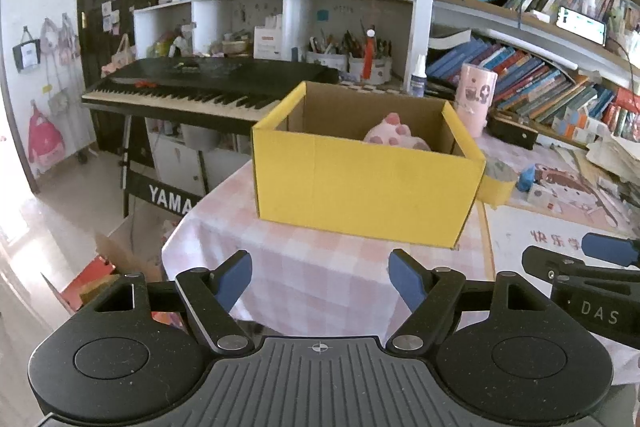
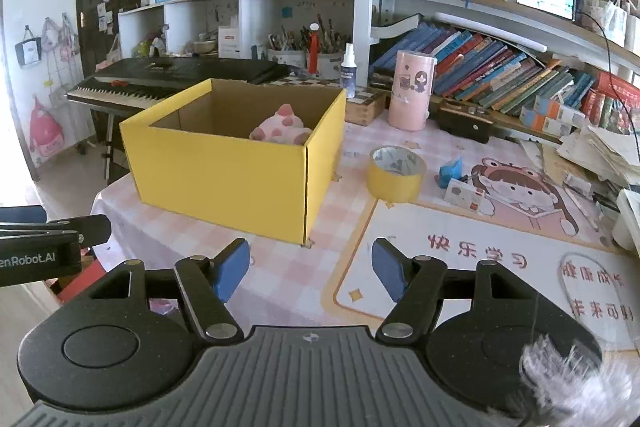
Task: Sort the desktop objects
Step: 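Withdraw both open tools from the yellow box back over the desk, then move the right tool toward the small white box beside the blue item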
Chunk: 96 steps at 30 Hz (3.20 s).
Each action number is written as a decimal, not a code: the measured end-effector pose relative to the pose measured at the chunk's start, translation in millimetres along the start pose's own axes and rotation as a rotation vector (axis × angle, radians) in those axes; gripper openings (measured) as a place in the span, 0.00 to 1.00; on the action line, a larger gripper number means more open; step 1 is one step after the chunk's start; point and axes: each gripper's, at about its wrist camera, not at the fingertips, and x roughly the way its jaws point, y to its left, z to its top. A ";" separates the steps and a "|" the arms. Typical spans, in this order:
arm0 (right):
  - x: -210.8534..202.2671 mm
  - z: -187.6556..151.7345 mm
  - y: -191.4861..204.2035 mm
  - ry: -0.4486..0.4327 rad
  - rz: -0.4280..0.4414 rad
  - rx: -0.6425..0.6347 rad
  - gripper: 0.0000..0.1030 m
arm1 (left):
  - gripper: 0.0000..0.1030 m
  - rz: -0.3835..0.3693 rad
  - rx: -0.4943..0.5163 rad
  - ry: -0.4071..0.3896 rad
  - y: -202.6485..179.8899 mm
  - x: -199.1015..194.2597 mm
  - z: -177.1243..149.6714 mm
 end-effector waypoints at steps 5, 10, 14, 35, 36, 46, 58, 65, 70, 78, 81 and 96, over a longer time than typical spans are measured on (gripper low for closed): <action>-7.4 -10.9 -2.9 0.014 -0.014 0.017 0.65 | 0.75 -0.021 0.021 0.017 -5.9 -3.9 -8.2; -11.7 -17.8 -8.0 0.034 -0.029 0.034 0.65 | 0.75 -0.047 0.037 0.031 -13.6 -5.6 -14.8; -17.1 -23.2 -13.8 0.044 -0.048 0.053 0.65 | 0.75 -0.068 0.053 0.042 -19.9 -7.2 -19.0; -22.7 -39.2 -47.8 0.081 -0.129 0.124 0.67 | 0.76 -0.152 0.134 0.073 -60.8 6.2 -20.4; -22.0 -39.3 -50.5 0.083 -0.133 0.128 0.67 | 0.76 -0.157 0.139 0.075 -63.8 7.8 -19.7; -14.1 -37.3 -88.2 0.098 -0.184 0.183 0.69 | 0.76 -0.212 0.202 0.079 -103.6 26.8 -9.6; 0.0 -31.6 -130.3 0.116 -0.228 0.219 0.70 | 0.76 -0.265 0.239 0.093 -147.2 49.1 1.8; 6.3 -27.3 -150.1 0.119 -0.243 0.221 0.70 | 0.76 -0.285 0.246 0.096 -167.0 59.0 7.0; 9.8 -24.0 -162.7 0.114 -0.255 0.225 0.70 | 0.77 -0.296 0.250 0.095 -178.2 65.2 10.7; 14.5 -19.7 -183.3 0.108 -0.284 0.227 0.71 | 0.82 -0.325 0.257 0.088 -199.1 75.6 16.6; 16.4 -20.0 -192.2 0.113 -0.294 0.234 0.71 | 0.82 -0.331 0.264 0.091 -208.1 79.9 17.4; 47.2 -9.8 -231.4 0.129 -0.260 0.226 0.74 | 0.86 -0.282 0.246 0.112 -242.6 109.3 29.6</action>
